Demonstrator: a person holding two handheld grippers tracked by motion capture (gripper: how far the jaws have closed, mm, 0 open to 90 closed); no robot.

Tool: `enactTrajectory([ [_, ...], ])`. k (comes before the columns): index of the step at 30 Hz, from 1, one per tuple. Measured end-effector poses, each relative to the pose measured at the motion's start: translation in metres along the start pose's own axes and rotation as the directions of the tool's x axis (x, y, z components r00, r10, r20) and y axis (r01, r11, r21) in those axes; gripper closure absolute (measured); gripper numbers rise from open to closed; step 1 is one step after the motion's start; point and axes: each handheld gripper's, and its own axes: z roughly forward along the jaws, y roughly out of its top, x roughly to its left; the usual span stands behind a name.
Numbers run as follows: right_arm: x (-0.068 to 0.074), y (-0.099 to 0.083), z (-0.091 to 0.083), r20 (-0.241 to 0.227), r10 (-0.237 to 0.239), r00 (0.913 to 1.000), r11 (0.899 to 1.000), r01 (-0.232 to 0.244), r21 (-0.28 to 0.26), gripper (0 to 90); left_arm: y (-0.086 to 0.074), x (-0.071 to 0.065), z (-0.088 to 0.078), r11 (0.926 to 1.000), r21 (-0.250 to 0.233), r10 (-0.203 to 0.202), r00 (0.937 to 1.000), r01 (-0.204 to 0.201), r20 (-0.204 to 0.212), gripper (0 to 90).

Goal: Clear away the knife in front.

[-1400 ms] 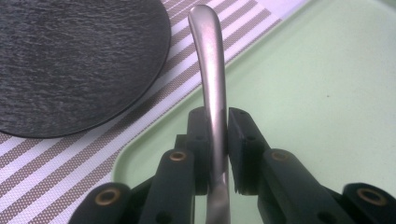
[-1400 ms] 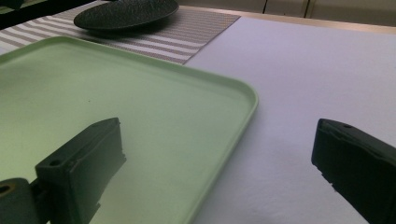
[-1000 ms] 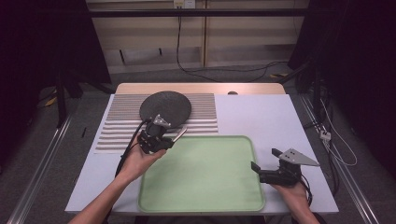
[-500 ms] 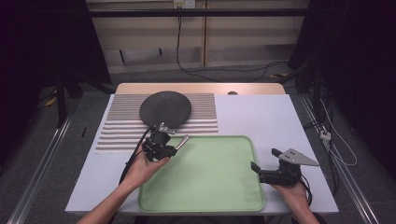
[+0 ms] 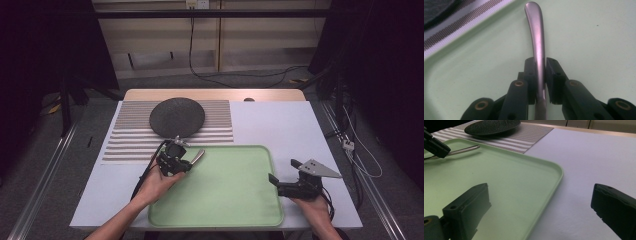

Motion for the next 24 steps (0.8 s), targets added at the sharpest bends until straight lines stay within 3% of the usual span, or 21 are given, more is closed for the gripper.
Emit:
enactTrajectory([
  [10, 0.000, 0.000, 0.000, -0.005, 0.000, 1.0000, 1.000, 0.000, -0.001, 2.1, -0.007, -0.002, 0.003, 0.9997, 0.022, -0.015, 0.9999, 0.015, -0.006, 79.8],
  [16, 0.000, 0.000, 0.001, -0.002, -0.001, 1.0000, 1.000, 0.001, 0.000, 2.2, -0.011, -0.004, 0.000, 0.9998, 0.018, 0.003, 0.9990, -0.002, -0.044, 79.6],
  [24, 0.000, 0.000, 0.001, 0.000, -0.001, 1.0000, 1.000, 0.001, 0.001, 2.2, -0.017, 0.002, 0.000, 0.9996, -0.019, 0.021, 0.9996, -0.021, -0.017, 70.4],
])
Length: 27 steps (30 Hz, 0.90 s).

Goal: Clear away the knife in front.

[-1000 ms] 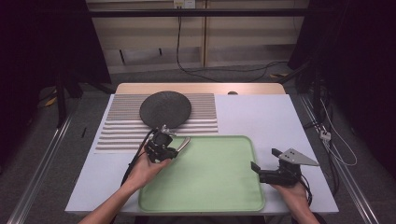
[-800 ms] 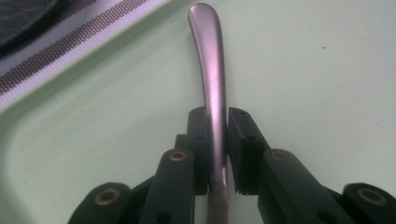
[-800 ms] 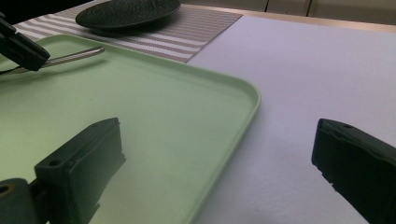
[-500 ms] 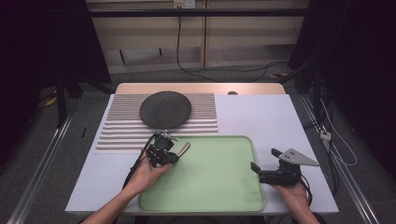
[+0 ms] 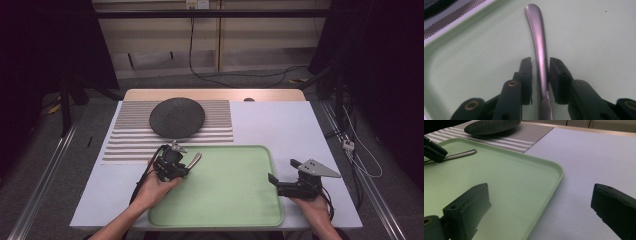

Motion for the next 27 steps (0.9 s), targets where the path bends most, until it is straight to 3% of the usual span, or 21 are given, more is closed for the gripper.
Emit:
enactTrajectory([
  [2, 0.000, 0.000, 0.000, 0.000, 0.003, 1.0000, 1.000, -0.003, 0.001, 2.2, -0.001, 0.000, 0.000, 0.9999, -0.005, 0.016, 0.9999, -0.016, -0.001, 70.1],
  [4, -0.001, 0.000, 0.001, -0.003, 0.004, 1.0000, 1.000, -0.004, 0.002, 2.2, -0.001, 0.001, 0.001, 0.9998, -0.014, 0.016, 0.9999, -0.016, 0.004, 64.3],
  [11, 0.000, -0.001, 0.001, -0.014, 0.003, 0.9999, 1.000, -0.003, 0.004, 2.3, 0.002, 0.001, 0.000, 0.9988, -0.045, 0.020, 0.9998, -0.020, -0.006, 33.1],
  [16, 0.000, -0.001, 0.001, -0.014, 0.001, 0.9999, 1.000, -0.001, 0.007, 2.3, 0.008, 0.001, -0.004, 0.9953, -0.094, 0.023, 0.9997, -0.023, -0.007, 11.4],
  [18, 0.000, -0.001, 0.001, -0.012, 0.004, 0.9999, 1.000, -0.004, 0.005, 2.3, 0.011, 0.000, -0.006, 0.9933, -0.111, 0.030, 0.9995, -0.030, -0.002, 9.1],
  [24, 0.000, -0.001, 0.000, -0.017, 0.006, 0.9998, 1.000, -0.006, 0.005, 2.2, 0.019, -0.017, -0.009, 0.9787, -0.169, 0.120, 0.9927, -0.116, 0.012, 8.6],
  [27, -0.001, -0.001, 0.000, -0.018, 0.006, 0.9998, 1.000, -0.006, 0.001, 2.2, 0.023, -0.025, -0.005, 0.9733, -0.165, 0.169, 0.9848, -0.160, 0.040, 19.3],
])
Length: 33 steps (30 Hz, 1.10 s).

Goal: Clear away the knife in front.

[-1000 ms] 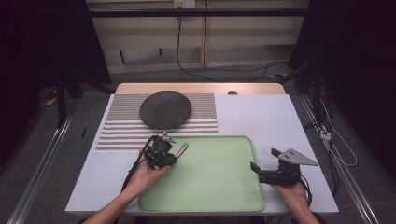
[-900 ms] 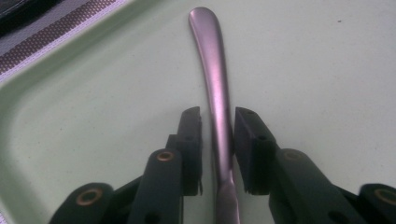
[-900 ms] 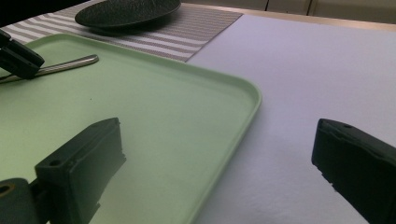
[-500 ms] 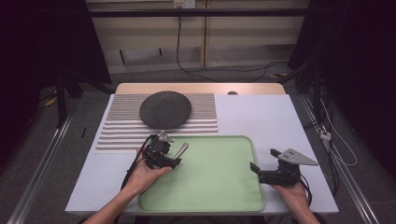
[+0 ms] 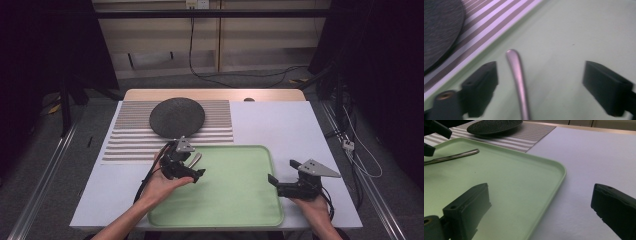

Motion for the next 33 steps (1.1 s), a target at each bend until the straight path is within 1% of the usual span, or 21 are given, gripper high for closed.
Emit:
enactTrajectory([
  [2, 0.000, 0.000, 0.001, -0.001, -0.002, 1.0000, 1.000, 0.002, 0.005, 2.2, 0.002, -0.004, 0.004, 1.0000, -0.006, 0.006, 1.0000, -0.006, -0.005, 24.0],
  [3, 0.000, 0.000, 0.001, 0.000, -0.002, 1.0000, 1.000, 0.002, 0.006, 2.2, 0.002, -0.005, 0.006, 0.9999, -0.009, 0.012, 0.9999, -0.012, 0.011, 28.3],
  [5, 0.000, 0.000, 0.000, -0.002, 0.000, 1.0000, 1.000, 0.000, 0.005, 2.2, 0.000, -0.007, 0.008, 0.9996, 0.000, 0.030, 0.9994, -0.030, 0.017, 43.2],
  [7, 0.000, 0.000, 0.001, 0.000, 0.001, 1.0000, 1.000, -0.001, 0.008, 2.2, -0.001, -0.007, 0.010, 0.9997, 0.015, 0.021, 0.9996, -0.021, 0.017, 57.1],
  [9, -0.001, 0.000, 0.001, 0.000, -0.002, 1.0000, 1.000, 0.002, 0.007, 2.2, -0.002, -0.005, 0.012, 0.9997, 0.024, 0.002, 0.9999, -0.002, 0.014, 66.9],
  [10, 0.000, 0.000, 0.002, 0.002, -0.001, 1.0000, 1.000, 0.001, 0.008, 2.2, -0.003, -0.003, 0.013, 0.9995, 0.031, -0.009, 0.9996, 0.008, 0.027, 71.9],
  [13, 0.001, 0.001, 0.001, 0.000, -0.004, 1.0000, 1.000, 0.004, 0.007, 2.2, -0.007, 0.000, 0.016, 0.9976, 0.068, -0.015, 0.9995, 0.013, 0.028, 84.4],
  [14, 0.001, 0.001, 0.001, 0.000, -0.009, 1.0000, 1.000, 0.009, 0.008, 2.2, -0.008, 0.000, 0.016, 0.9969, 0.078, -0.008, 0.9999, 0.008, 0.006, 89.6],
  [15, 0.002, 0.001, 0.001, 0.001, -0.010, 1.0000, 1.000, 0.010, 0.008, 2.2, -0.009, 0.001, 0.017, 0.9969, 0.078, -0.009, 0.9997, 0.007, 0.024, 90.0],
  [16, 0.001, 0.001, 0.001, 0.001, -0.010, 0.9999, 1.000, 0.010, 0.006, 2.2, -0.009, 0.001, 0.018, 0.9956, 0.094, -0.001, 0.9998, -0.001, 0.022, 90.0],
  [17, 0.001, 0.001, 0.001, 0.001, -0.009, 1.0000, 1.000, 0.009, 0.006, 2.2, -0.010, 0.001, 0.019, 0.9945, 0.104, 0.013, 0.9998, -0.015, 0.012, 90.0],
  [18, 0.001, 0.001, 0.001, 0.000, -0.007, 1.0000, 1.000, 0.007, 0.008, 2.2, -0.011, 0.000, 0.021, 0.9956, 0.094, -0.003, 1.0000, 0.003, 0.001, 90.0],
  [19, 0.001, 0.001, 0.001, 0.000, -0.007, 1.0000, 1.000, 0.007, 0.009, 2.2, -0.011, 0.002, 0.020, 0.9945, 0.103, 0.017, 0.9998, -0.017, 0.003, 90.0],
  [22, 0.001, 0.001, 0.001, 0.000, -0.008, 1.0000, 1.000, 0.008, 0.007, 2.2, -0.012, 0.005, 0.020, 0.9944, 0.101, 0.034, 0.9993, -0.033, -0.012, 90.0],
  [23, 0.001, 0.001, 0.001, 0.001, -0.009, 1.0000, 1.000, 0.009, 0.008, 2.2, -0.013, 0.007, 0.020, 0.9943, 0.101, 0.034, 0.9994, -0.034, -0.003, 90.0],
  [25, 0.001, 0.001, 0.001, 0.000, -0.009, 1.0000, 1.000, 0.009, 0.005, 2.2, -0.014, 0.009, 0.019, 0.9946, 0.100, 0.029, 0.9995, -0.028, -0.009, 90.0],
  [26, 0.001, 0.001, 0.001, 0.000, -0.009, 1.0000, 1.000, 0.009, 0.006, 2.2, -0.014, 0.009, 0.020, 0.9961, 0.088, 0.014, 0.9999, -0.013, -0.004, 90.0],
  [27, 0.001, 0.001, 0.001, 0.000, -0.008, 1.0000, 1.000, 0.008, 0.007, 2.2, -0.015, 0.011, 0.020, 0.9964, 0.083, 0.014, 0.9999, -0.014, 0.005, 90.0],
  [28, 0.001, 0.001, 0.001, 0.000, -0.008, 1.0000, 1.000, 0.008, 0.007, 2.2, -0.016, 0.010, 0.019, 0.9961, 0.084, 0.031, 0.9989, -0.028, -0.034, 90.0],
  [30, 0.001, 0.001, 0.001, -0.001, -0.007, 1.0000, 1.000, 0.007, 0.007, 2.2, -0.018, 0.010, 0.019, 0.9976, 0.066, 0.023, 0.9991, -0.021, -0.035, 90.0],
  [33, 0.002, 0.001, 0.001, -0.001, -0.007, 1.0000, 1.000, 0.007, 0.007, 2.2, -0.019, 0.009, 0.019, 0.9955, 0.067, 0.070, 0.9965, -0.067, -0.045, 90.0],
])
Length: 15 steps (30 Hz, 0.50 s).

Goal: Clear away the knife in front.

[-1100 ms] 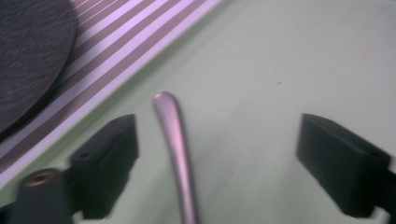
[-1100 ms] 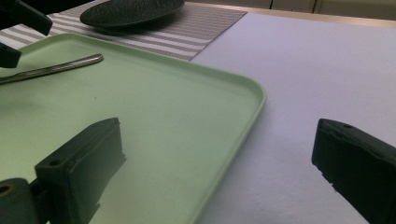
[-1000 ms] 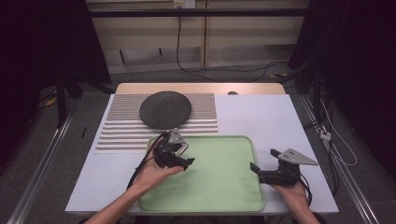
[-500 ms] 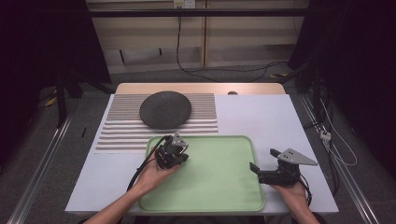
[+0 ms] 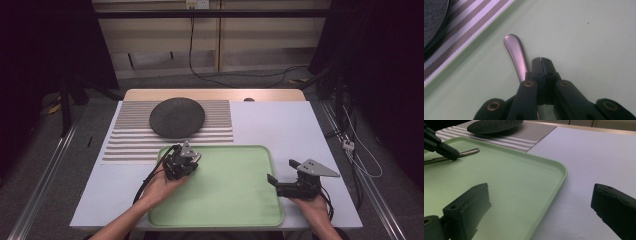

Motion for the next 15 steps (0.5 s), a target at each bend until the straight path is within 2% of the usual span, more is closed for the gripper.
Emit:
enactTrajectory([
  [1, 0.000, 0.000, 0.000, 0.000, 0.001, 1.0000, 1.000, -0.001, 0.000, 2.2, 0.000, -0.001, 0.001, 0.9999, -0.009, -0.011, 0.9999, 0.011, -0.004, 90.0],
  [2, 0.000, 0.000, 0.000, 0.000, 0.003, 1.0000, 1.000, -0.003, 0.001, 2.2, 0.001, -0.001, 0.000, 1.0000, 0.003, 0.002, 1.0000, -0.002, -0.008, 90.0],
  [3, 0.000, 0.000, 0.000, 0.000, 0.003, 1.0000, 1.000, -0.003, 0.001, 2.2, 0.001, -0.001, 0.000, 1.0000, 0.006, -0.008, 0.9999, 0.008, -0.007, 90.0],
  [5, 0.000, 0.000, 0.000, -0.001, 0.001, 1.0000, 1.000, -0.001, 0.000, 2.2, 0.001, 0.002, 0.000, 0.9973, 0.008, -0.073, 0.9973, 0.073, 0.006, 90.0],
  [6, 0.000, 0.000, 0.000, -0.001, 0.001, 1.0000, 1.000, -0.001, 0.000, 2.2, 0.002, 0.005, -0.001, 0.9978, 0.020, -0.064, 0.9979, 0.064, 0.006, 90.0],
  [9, 0.000, 0.000, 0.000, -0.001, 0.001, 1.0000, 1.000, -0.001, -0.001, 2.2, 0.000, 0.009, -0.003, 0.9954, 0.028, -0.091, 0.9958, 0.091, 0.006, 90.0],
  [15, 0.000, 0.000, 0.000, -0.001, 0.001, 1.0000, 1.000, -0.001, 0.000, 2.2, -0.003, 0.012, -0.006, 0.9942, 0.038, -0.100, 0.9949, 0.101, -0.007, 90.0],
])
